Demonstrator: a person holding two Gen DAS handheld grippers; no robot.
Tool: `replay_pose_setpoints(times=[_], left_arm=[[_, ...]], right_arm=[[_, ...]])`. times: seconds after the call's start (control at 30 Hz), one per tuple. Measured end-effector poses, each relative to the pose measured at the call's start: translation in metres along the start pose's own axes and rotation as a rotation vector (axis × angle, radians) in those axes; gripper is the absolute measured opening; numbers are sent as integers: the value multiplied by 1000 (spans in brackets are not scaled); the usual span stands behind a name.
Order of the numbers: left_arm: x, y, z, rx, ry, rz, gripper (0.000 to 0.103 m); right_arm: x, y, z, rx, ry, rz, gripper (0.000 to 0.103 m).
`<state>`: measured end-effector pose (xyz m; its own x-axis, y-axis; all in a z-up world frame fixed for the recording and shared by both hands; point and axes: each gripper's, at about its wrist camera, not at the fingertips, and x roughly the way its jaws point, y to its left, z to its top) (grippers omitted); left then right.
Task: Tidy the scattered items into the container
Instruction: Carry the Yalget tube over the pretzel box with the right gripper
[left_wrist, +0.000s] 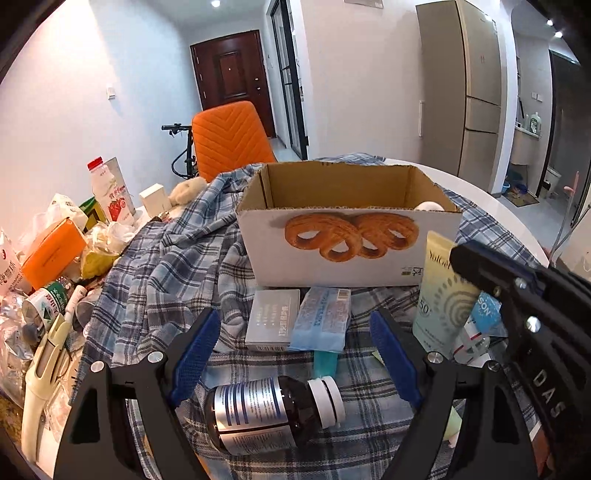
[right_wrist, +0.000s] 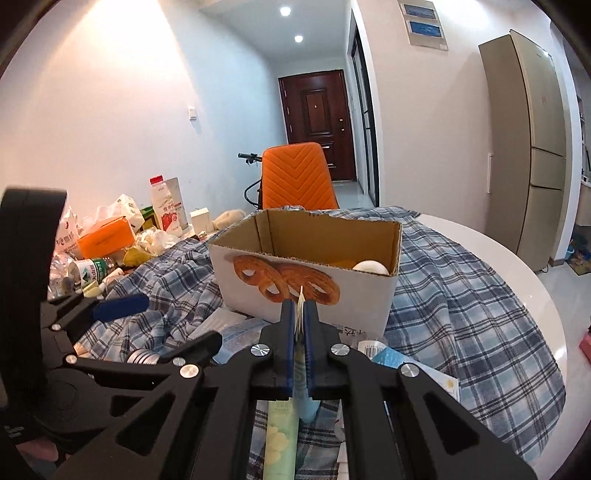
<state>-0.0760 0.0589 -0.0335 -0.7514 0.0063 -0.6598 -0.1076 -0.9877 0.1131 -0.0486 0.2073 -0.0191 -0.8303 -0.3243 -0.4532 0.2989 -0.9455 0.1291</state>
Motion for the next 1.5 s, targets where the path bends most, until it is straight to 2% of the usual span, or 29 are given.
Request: replay_pose_setpoints(times=[0.33,0.57,0.87,0.97,1.1,1.27,1.5], left_arm=[[-2,3,16,7,-23,39,85],[1,4,41,3,-10,13,85],[4,4,85,-5,-21,-12,85],[6,1,99,2,-29,2,85],[12,0,116,-19,-28,-24,85],[27,0,133,-3,-17,1,85],[55,5,151,-17,1,25,85]], right_arm=[[-2,0,29,-24,-32,-21,3],[5,-5,44,-22,-2,-33,3],[3,-9,91,-53,-61,-55,3],[10,-7,103,-72,-70,-64,3],[25,-8,115,-81,-66,-70,3],[38,-11,125,-90,-63,-83,3],[69,-25,123,-70,-20,-103,3]])
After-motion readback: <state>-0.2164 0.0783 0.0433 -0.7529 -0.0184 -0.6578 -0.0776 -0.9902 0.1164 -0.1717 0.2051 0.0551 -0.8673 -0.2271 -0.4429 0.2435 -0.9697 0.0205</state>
